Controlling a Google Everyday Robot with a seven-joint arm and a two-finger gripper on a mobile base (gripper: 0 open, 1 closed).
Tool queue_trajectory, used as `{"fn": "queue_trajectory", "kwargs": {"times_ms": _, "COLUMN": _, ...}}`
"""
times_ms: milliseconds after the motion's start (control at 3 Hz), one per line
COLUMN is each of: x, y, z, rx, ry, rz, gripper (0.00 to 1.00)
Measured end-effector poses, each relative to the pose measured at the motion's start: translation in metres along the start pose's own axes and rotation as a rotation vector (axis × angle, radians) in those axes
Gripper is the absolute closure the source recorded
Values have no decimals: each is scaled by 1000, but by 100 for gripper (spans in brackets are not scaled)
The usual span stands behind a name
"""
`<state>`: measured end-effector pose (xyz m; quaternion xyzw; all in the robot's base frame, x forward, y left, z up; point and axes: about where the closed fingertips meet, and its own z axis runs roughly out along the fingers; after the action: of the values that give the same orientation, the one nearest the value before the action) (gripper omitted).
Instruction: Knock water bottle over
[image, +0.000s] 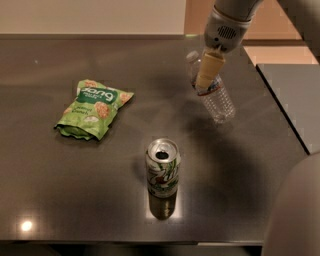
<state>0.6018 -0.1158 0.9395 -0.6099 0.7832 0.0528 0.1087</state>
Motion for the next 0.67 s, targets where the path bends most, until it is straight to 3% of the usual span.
{"fn": "queue_trajectory", "kwargs": {"times_ms": 333, "x": -10, "y": 12, "z": 17, "rx": -21, "ry": 70, "rz": -123, "gripper": 100}}
{"fn": "queue_trajectory", "kwargs": {"times_ms": 667, "x": -17, "y": 25, "z": 31, "rx": -48, "ry": 120, "rz": -219, "gripper": 82}}
